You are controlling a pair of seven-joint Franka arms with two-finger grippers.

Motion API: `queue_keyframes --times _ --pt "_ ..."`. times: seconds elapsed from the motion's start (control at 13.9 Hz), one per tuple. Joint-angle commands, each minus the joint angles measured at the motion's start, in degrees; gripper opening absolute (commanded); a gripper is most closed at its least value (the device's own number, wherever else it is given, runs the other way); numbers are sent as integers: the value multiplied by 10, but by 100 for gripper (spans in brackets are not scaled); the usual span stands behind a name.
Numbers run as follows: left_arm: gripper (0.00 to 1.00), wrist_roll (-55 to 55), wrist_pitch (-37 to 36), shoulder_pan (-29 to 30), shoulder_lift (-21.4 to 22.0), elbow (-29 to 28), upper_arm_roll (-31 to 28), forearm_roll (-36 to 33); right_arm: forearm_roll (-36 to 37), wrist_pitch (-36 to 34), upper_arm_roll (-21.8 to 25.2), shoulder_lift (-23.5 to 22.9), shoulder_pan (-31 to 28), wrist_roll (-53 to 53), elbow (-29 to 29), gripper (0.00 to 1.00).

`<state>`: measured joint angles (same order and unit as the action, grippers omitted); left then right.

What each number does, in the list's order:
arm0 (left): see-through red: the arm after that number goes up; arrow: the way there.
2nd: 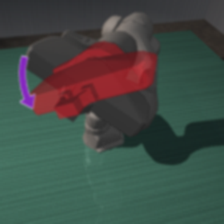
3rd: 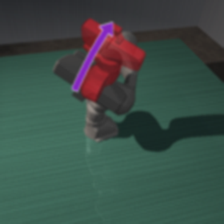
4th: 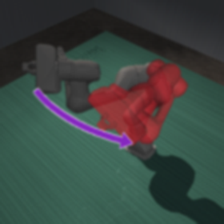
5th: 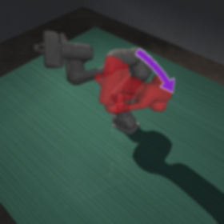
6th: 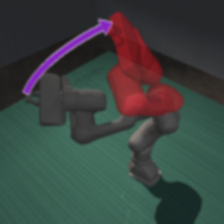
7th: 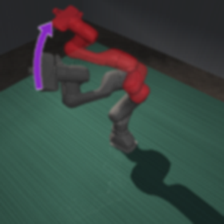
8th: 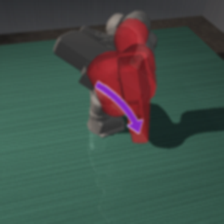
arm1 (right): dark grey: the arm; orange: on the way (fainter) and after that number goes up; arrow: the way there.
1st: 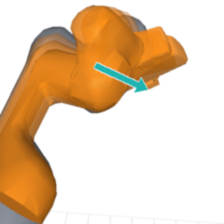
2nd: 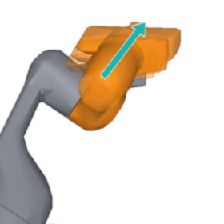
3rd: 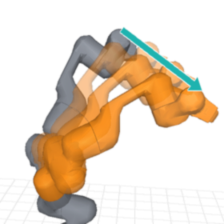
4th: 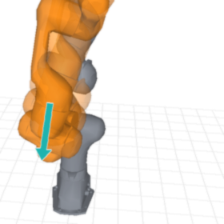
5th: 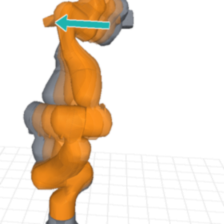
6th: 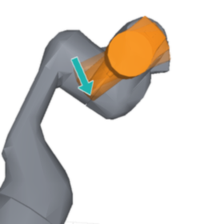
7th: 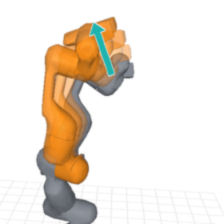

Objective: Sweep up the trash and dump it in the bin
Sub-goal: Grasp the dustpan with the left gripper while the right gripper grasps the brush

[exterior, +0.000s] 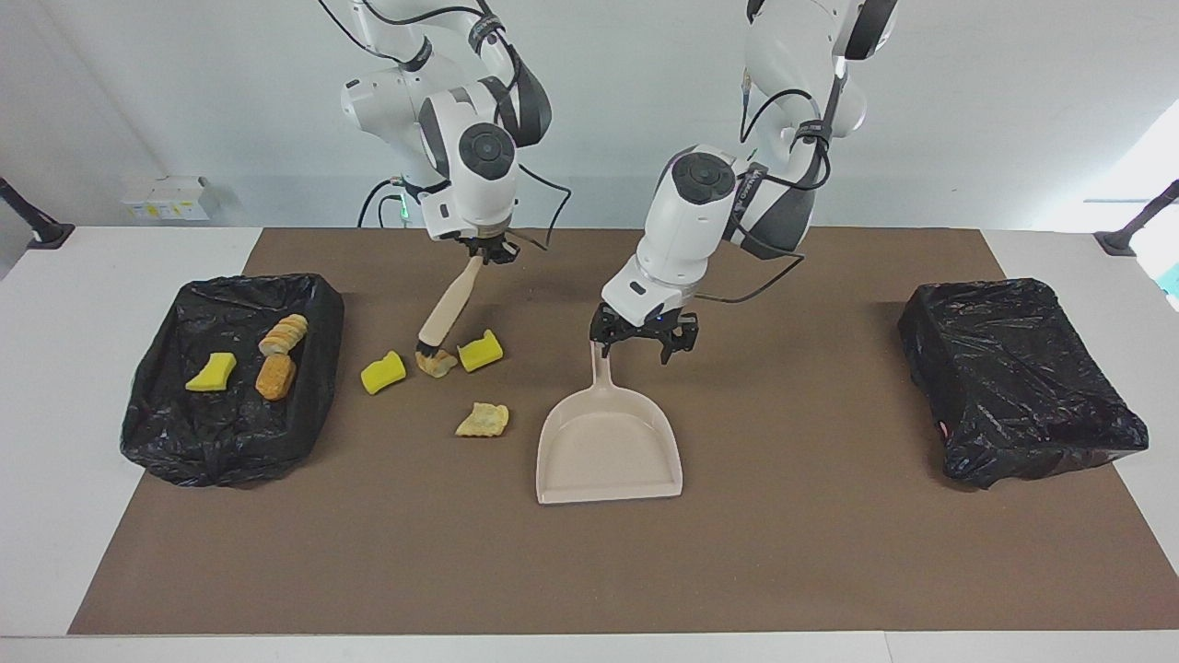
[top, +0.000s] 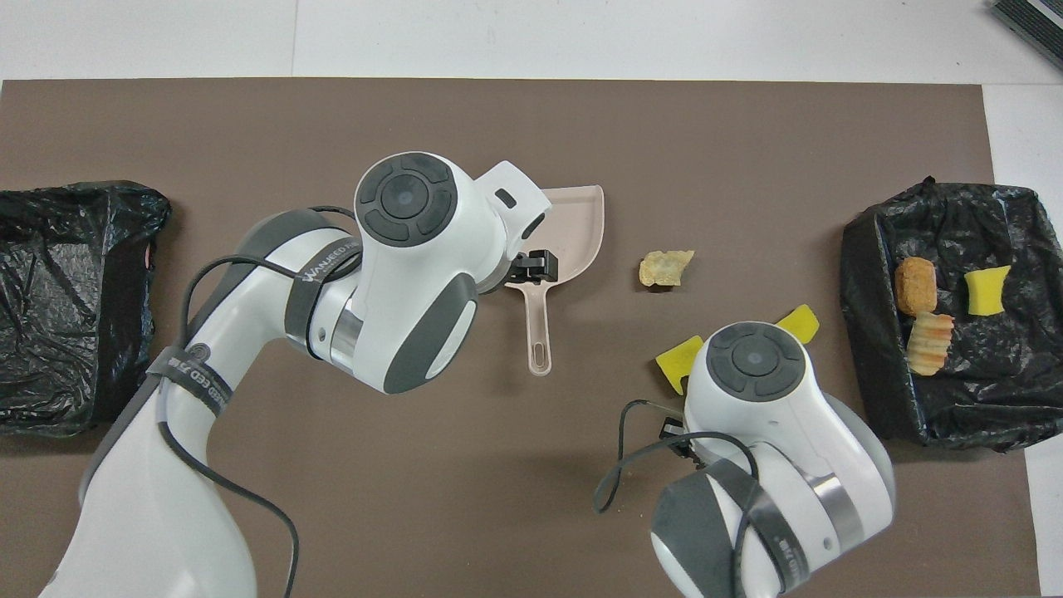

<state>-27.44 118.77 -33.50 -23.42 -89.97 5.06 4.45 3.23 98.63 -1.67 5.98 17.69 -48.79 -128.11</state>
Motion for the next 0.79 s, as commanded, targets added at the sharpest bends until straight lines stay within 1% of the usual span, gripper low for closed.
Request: queue_keyframes --times 0.0,0.07,0.36,0.43,0.5,0.72 --pt "100 -31 15 -35 -36 9 -10 -23 13 32 -7 6 -54 56 -20 0" --pt "100 -32 13 -33 -35 8 -10 -25 13 41 -7 6 -71 82 -24 0" --pt "100 -35 12 -33 -34 -7 -10 -27 23 62 -7 5 -107 153 -31 0" --pt "89 -36 9 -33 -34 -10 -10 -27 23 67 -7 4 -121 176 -32 0" --pt "86 -36 9 -36 -32 -20 -11 -27 26 68 -7 3 -134 201 -33 0" --pt "87 -38 7 -40 -29 -32 -10 -27 27 77 -7 1 -155 241 -32 0"
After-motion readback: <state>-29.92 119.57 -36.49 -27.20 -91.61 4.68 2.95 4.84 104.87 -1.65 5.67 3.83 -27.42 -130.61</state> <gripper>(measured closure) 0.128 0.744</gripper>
